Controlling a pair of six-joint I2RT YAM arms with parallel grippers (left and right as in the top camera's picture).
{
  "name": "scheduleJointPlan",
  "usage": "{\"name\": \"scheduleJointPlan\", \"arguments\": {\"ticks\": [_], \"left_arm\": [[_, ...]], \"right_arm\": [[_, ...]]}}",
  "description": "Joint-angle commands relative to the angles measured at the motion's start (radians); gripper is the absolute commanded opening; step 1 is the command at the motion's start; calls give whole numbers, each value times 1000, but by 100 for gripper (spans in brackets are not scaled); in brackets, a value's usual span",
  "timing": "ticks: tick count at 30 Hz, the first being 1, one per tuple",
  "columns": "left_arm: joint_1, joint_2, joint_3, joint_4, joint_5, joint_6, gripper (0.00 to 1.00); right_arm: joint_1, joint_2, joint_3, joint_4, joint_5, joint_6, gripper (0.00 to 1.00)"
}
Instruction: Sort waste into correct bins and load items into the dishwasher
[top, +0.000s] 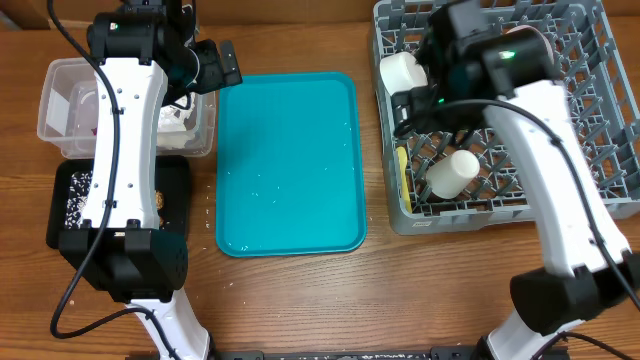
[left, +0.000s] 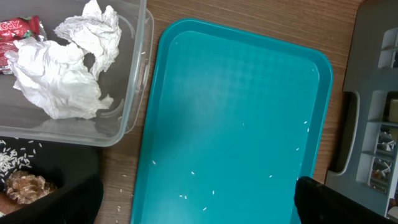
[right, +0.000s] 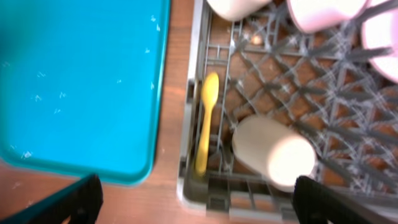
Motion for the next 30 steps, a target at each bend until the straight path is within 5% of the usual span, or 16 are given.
{"name": "scheduleJointPlan", "arguments": {"ticks": [1, 5, 21, 30], "left_arm": [[2, -3, 6, 2, -1, -6, 100], [2, -3, 6, 2, 0, -6, 100], [2, -3, 6, 2, -1, -6, 100], [2, -3, 6, 2, -1, -6, 100]], "right_arm": [[-4, -107, 172, -51, -18, 21, 100], [-4, -212, 222, -53, -133, 13, 100], [-69, -528, 162, -27, 224, 17, 100], [-240, -894, -426, 516, 214, 8, 100]]}}
